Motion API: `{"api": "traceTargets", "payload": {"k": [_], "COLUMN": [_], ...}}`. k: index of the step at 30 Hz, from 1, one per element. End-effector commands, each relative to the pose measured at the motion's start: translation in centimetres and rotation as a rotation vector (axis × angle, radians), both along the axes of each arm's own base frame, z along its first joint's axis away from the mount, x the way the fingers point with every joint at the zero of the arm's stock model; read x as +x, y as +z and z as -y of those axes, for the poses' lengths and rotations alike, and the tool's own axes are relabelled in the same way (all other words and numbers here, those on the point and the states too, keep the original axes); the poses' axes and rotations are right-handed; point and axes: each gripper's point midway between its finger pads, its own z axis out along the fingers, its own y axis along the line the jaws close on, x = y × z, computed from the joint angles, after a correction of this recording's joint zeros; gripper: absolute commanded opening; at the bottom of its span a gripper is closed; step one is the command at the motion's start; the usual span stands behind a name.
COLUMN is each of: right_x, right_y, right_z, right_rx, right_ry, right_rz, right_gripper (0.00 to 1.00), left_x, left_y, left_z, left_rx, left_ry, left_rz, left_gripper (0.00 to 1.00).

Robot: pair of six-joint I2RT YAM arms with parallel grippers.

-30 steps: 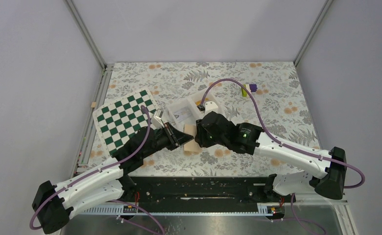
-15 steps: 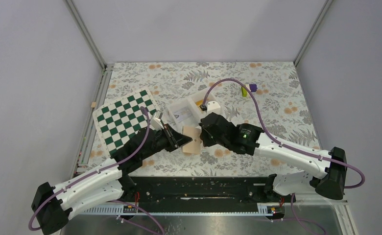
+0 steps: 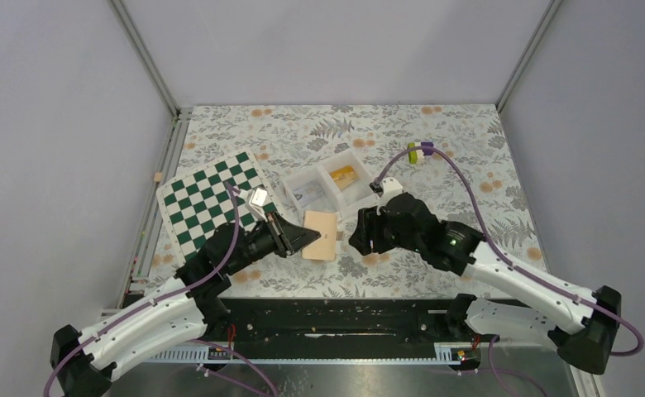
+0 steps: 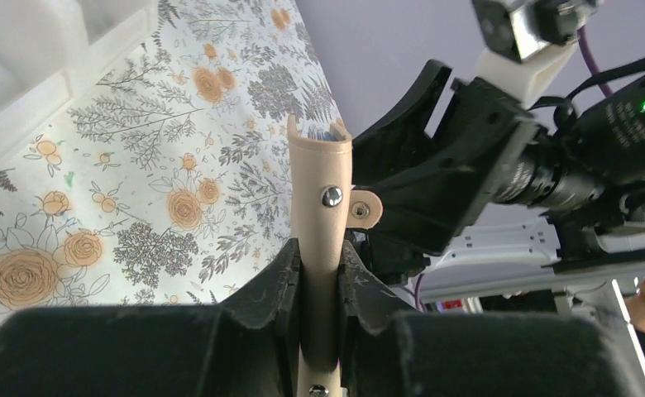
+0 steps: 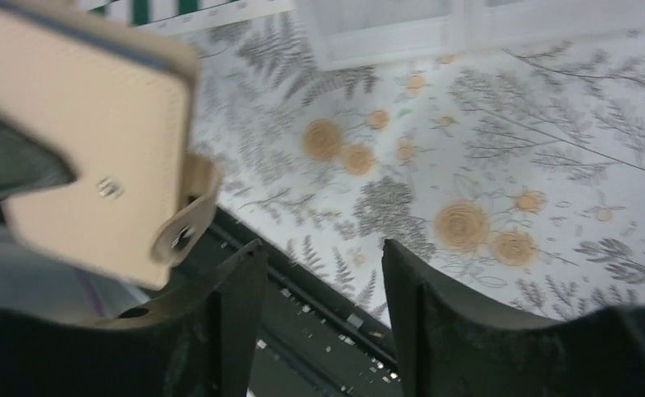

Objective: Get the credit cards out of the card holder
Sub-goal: Open the card holder.

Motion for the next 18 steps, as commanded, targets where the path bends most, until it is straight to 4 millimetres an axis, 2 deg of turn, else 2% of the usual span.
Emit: {"api": "traceTargets", "payload": {"k": [1, 5, 7, 9, 12, 15, 18], "right_x": [-2.6, -4.4, -5.3, -5.4, -4.9, -5.1, -5.2], "right_y": [5.7, 8.2, 9.4, 10.0, 10.3, 10.7, 10.3], "right_z": [-2.1, -1.7, -2.0, -2.4, -3.0, -4.0, -4.8], "right_rx": [0.238, 0.319, 0.362, 0.386, 0.389, 0.399, 0.377], "right_ry": [0.238, 0.349, 0.390, 0.380, 0.347, 0.380, 0.424], "right_rz": [0.092, 0.124, 0.119, 0.084, 0.030, -0.014, -0.047], "right_gripper": [0.62, 0.61, 0.69, 0.77, 0.79, 0.79, 0.78], "left_x": [-1.6, -1.5, -1.3, -1.3, -1.8, -2.1, -2.5], "left_y": [4.5, 4.4, 4.3, 4.5, 5.1, 5.3, 5.5], "left_z": [0.2, -0.5, -0.7, -0.7, -0.2, 0.1, 0.3], "left_rx": [-0.044, 0.020, 0.053, 0.050, 0.039, 0.055, 0.054], "left_ry": [-0.102, -0.084, -0.070, -0.076, -0.112, -0.150, -0.178], "left_rz": [0.205, 0.227, 0.226, 0.232, 0.257, 0.285, 0.306], "left_gripper": [0.00, 0.00, 0.00, 0.00, 0.00, 0.00, 0.00]}}
